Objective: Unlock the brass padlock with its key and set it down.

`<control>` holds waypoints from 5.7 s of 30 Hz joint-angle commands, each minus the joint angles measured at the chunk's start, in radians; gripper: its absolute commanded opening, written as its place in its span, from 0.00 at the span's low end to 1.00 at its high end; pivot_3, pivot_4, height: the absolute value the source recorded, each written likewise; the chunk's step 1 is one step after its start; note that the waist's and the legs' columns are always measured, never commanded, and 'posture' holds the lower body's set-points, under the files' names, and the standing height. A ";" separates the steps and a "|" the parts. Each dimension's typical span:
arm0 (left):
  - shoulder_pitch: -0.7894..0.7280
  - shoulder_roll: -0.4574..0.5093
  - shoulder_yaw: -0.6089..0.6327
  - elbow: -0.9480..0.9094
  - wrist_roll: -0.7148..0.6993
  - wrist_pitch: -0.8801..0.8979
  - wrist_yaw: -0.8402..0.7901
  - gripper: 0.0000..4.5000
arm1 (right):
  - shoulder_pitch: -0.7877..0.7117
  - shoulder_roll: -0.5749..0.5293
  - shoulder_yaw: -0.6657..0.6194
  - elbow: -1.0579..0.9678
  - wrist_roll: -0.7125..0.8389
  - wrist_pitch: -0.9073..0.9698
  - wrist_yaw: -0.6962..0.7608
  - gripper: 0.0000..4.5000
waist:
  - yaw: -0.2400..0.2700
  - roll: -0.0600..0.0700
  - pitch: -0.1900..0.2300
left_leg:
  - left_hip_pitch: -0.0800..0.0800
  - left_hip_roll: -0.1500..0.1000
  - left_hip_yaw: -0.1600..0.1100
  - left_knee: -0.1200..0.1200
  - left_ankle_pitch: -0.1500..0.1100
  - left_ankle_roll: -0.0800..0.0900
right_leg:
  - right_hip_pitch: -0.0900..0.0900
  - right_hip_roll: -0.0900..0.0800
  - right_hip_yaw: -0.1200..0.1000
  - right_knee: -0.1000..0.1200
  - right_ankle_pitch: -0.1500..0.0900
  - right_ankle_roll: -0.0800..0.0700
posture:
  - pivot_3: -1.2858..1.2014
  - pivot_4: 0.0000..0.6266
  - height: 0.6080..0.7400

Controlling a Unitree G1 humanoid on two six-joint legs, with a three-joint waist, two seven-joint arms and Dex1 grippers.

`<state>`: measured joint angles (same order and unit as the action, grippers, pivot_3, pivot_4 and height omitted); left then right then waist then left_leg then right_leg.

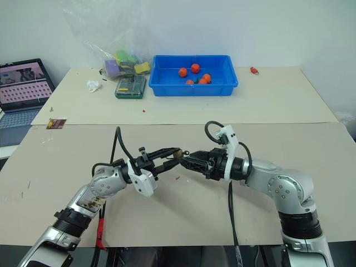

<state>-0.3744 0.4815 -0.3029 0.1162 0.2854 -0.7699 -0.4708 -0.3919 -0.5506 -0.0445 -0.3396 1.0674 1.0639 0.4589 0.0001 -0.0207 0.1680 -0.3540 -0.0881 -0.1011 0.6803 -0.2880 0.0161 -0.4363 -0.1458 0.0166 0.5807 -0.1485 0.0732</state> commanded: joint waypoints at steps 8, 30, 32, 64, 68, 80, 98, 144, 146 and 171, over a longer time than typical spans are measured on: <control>-0.036 -0.010 -0.014 0.017 -0.025 -0.060 -0.018 0.18 | -0.015 -0.004 0.008 -0.026 -0.018 0.001 0.039 0.81 | 0.000 0.000 0.000 | 0.000 0.000 0.000 0.000 0.000 0.000 | 0.000 0.000 0.000 0.000 0.000 0.000 | 0.52 0.24 1.00; -0.049 -0.031 -0.023 0.083 -0.003 -0.093 -0.003 0.18 | 0.015 -0.019 0.050 -0.025 -0.138 -0.004 0.092 0.05 | -0.002 0.000 0.000 | 0.000 0.000 0.000 0.000 0.000 0.000 | 0.000 0.000 0.000 0.000 0.000 0.000 | 0.52 0.24 1.00; -0.049 -0.032 -0.023 0.084 -0.002 -0.094 -0.002 0.18 | 0.012 -0.017 0.052 -0.026 -0.144 -0.009 0.097 0.05 | -0.002 0.000 0.000 | 0.000 0.000 0.000 0.000 0.000 0.000 | 0.000 0.000 0.000 0.000 0.000 0.000 | 0.52 0.24 1.00; -0.051 -0.061 -0.031 0.089 0.008 -0.101 -0.002 0.18 | -0.047 0.013 0.019 -0.012 -0.131 0.010 0.122 0.64 | -0.002 0.000 0.000 | 0.000 0.000 -0.001 0.000 0.000 0.000 | 0.000 0.000 0.000 0.000 0.000 0.000 | 0.52 0.24 1.00; -0.049 -0.060 -0.032 0.091 0.007 -0.103 -0.003 0.18 | -0.055 0.012 0.018 -0.008 -0.133 0.008 0.126 0.64 | -0.002 0.000 0.000 | 0.000 0.000 -0.001 0.000 0.000 0.000 | 0.000 0.000 0.000 0.000 0.000 0.000 | 0.52 0.24 1.00; -0.052 -0.064 -0.036 0.098 0.012 -0.109 0.000 0.18 | -0.057 0.003 0.020 -0.003 -0.127 0.017 0.156 0.25 | -0.002 0.000 0.000 | 0.000 0.000 -0.001 0.000 0.000 0.000 | 0.000 0.000 0.000 0.000 0.000 0.000 | 0.52 0.24 1.00; -0.048 -0.051 -0.043 0.114 -0.056 -0.101 -0.047 0.67 | -0.059 0.006 0.027 -0.003 -0.146 0.010 0.157 0.03 | -0.002 0.000 0.000 | 0.000 0.000 -0.002 0.000 0.000 0.000 | 0.000 0.000 0.000 0.000 0.000 0.000 | 0.52 0.24 1.00; 0.015 -0.093 0.057 -0.245 -0.700 1.031 -0.454 0.01 | -0.030 -0.106 -0.044 -0.034 -0.079 -0.022 0.276 0.03 | -0.013 0.000 0.000 | 0.000 0.000 -0.003 0.000 0.000 0.000 | 0.000 0.000 0.000 0.000 0.000 0.000 | 0.52 0.24 1.00; 0.020 -0.097 0.062 -0.270 -0.724 1.074 -0.456 0.01 | -0.031 -0.107 -0.043 -0.031 -0.083 -0.024 0.278 0.03 | -0.013 0.000 0.000 | 0.000 0.000 -0.004 0.000 0.000 0.000 | 0.000 0.000 0.000 0.000 0.000 0.000 | 0.52 0.24 1.00; 0.037 -0.114 0.091 -0.319 -0.737 1.139 -0.420 0.01 | 0.019 -0.111 -0.026 0.038 -0.175 -0.067 0.348 0.03 | -0.012 0.000 0.000 | 0.000 0.000 -0.003 0.000 0.000 0.000 | 0.000 0.000 0.000 0.000 0.000 0.000 | 0.52 0.24 1.00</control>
<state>-0.3324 0.3727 -0.2259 -0.1795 -0.4545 0.3862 -0.8918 -0.3742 -0.6579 -0.0539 -0.2914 0.8936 1.0301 0.7904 -0.0120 -0.0208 0.1681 -0.3542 -0.0882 -0.1043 0.6806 -0.2882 0.0164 -0.4362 -0.1458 0.0170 0.5802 -0.1486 0.0735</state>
